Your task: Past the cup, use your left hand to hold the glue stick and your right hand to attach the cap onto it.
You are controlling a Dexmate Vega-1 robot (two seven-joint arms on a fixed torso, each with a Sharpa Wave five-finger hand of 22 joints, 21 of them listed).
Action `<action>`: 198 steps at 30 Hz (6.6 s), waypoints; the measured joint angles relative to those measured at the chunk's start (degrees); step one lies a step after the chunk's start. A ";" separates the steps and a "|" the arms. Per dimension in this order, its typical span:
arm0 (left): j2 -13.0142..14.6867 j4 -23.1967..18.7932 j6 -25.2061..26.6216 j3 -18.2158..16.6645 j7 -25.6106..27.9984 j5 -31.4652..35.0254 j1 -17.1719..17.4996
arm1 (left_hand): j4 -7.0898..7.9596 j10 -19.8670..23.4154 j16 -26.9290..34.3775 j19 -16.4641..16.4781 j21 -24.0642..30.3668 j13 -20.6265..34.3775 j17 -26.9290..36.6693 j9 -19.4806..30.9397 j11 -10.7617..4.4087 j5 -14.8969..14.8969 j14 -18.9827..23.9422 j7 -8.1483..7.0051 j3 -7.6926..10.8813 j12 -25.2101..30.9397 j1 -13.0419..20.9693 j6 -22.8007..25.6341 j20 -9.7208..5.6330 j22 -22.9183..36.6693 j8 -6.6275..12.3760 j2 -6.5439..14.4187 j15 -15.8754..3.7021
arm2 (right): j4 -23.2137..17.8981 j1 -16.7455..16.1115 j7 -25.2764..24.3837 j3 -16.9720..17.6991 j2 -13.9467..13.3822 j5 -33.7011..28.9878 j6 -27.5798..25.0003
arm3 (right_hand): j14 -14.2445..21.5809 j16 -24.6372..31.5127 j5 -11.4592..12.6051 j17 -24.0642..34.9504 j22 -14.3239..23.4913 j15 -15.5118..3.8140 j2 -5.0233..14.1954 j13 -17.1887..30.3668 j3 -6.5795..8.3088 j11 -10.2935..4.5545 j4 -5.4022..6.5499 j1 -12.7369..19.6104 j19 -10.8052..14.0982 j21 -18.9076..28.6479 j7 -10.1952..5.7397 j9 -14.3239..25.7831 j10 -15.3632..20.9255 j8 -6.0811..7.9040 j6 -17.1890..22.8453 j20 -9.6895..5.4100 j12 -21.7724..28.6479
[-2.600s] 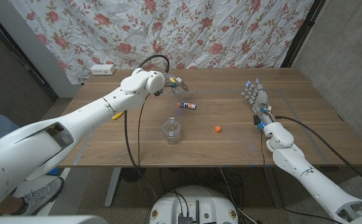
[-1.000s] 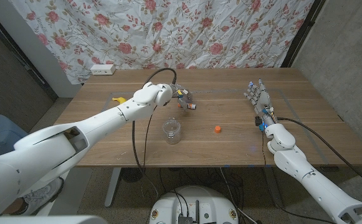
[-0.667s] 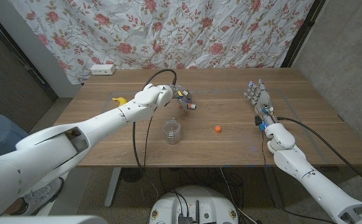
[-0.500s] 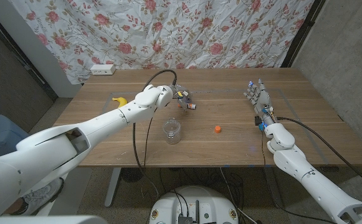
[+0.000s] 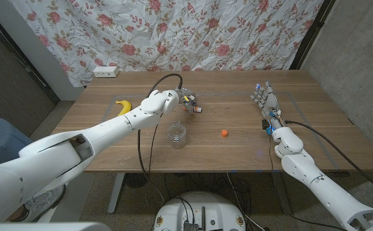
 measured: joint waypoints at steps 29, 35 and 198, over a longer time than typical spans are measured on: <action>-1.96 2.64 2.37 1.02 7.40 0.76 1.32 | 0.15 17.06 0.00 8.27 0.00 0.09 0.02 -0.03 -0.26 0.05 10.32 -0.15 -3.97 -0.33 5.79 16.77 -2.93 0.13 -1.71 1.25 -0.35 | -0.68 -0.94 -1.05 0.40 0.03 -0.11 0.31 | 0.00 0.00 0.24 -0.26 0.00 0.00 0.30 0.00 0.24 -0.31 -0.25 -0.30 0.42 0.00 -0.40 0.00 0.31 0.00 0.40 0.42 0.19; -2.48 3.96 2.32 1.44 9.32 0.64 1.27 | 0.14 20.34 0.00 9.72 0.00 0.16 0.16 -0.02 -0.40 0.04 10.99 -0.46 -4.85 -0.47 6.93 21.34 -4.09 0.13 -2.23 1.30 -0.41 | -0.72 -1.04 -1.36 0.46 0.09 -0.14 0.35 | 0.00 0.00 0.24 -0.26 0.00 0.00 0.30 0.00 0.23 -0.31 -0.25 -0.30 0.42 0.00 -0.65 0.00 0.31 0.00 0.65 0.42 0.41; 6.17 -8.94 -6.74 -19.02 28.57 -25.02 15.97 | 0.80 27.43 -0.71 9.92 -0.60 0.42 0.02 0.16 -0.23 0.21 13.70 1.54 -9.16 -1.85 7.78 27.42 -4.39 0.13 -6.63 4.36 -0.29 | -50.74 -16.05 -8.14 -0.39 -34.08 -46.63 -42.26 | -6.16 -0.22 -1.68 -1.70 0.02 0.61 -6.31 0.40 6.07 -5.69 -15.90 16.65 -7.30 -0.23 -6.54 0.58 0.09 0.26 -3.52 1.36 0.39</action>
